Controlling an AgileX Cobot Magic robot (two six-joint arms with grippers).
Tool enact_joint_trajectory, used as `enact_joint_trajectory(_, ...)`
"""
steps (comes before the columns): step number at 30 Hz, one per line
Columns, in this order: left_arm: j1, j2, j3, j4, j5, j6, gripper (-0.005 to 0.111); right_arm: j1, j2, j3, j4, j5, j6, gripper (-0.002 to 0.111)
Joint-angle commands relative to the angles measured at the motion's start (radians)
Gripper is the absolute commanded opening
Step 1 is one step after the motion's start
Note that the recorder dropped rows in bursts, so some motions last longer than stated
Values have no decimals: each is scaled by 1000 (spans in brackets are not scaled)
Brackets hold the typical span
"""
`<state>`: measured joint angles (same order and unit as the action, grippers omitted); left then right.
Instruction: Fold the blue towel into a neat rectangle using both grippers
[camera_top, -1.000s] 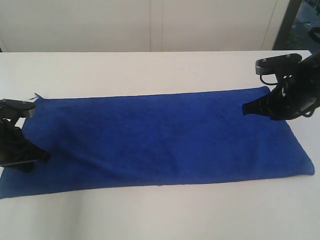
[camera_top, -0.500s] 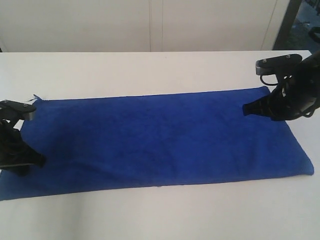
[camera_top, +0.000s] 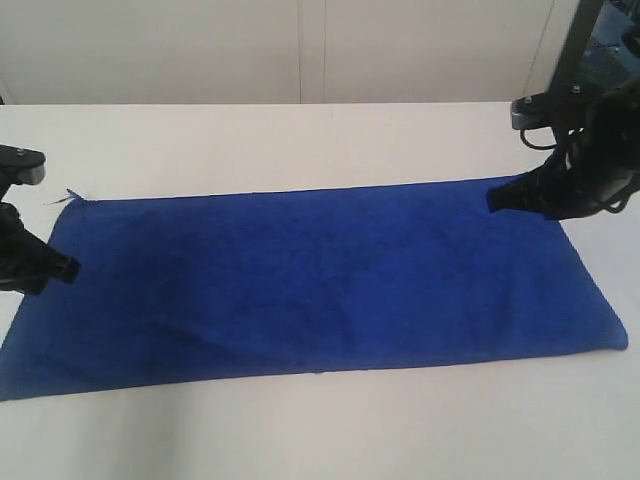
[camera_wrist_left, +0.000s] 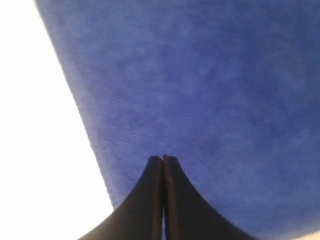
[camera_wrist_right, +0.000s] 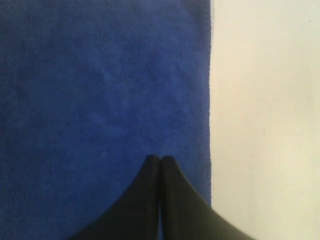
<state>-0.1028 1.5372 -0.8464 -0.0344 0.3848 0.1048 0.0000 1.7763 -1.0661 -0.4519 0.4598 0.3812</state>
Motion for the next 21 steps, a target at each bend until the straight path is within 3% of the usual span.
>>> enact_joint_trajectory(1,68,-10,-3,-2,-53,-71,0,-23,77,-87,-8,-22,-20,0)
enact_joint_trajectory(7,101,30,-33,-43,-220,-82,0,-62,206,-243,-11,-15,-30,0)
enact_joint_trajectory(21,101,443,-433,-86,-176,-80,0,-68,372,-400,-9,-38,-67,0)
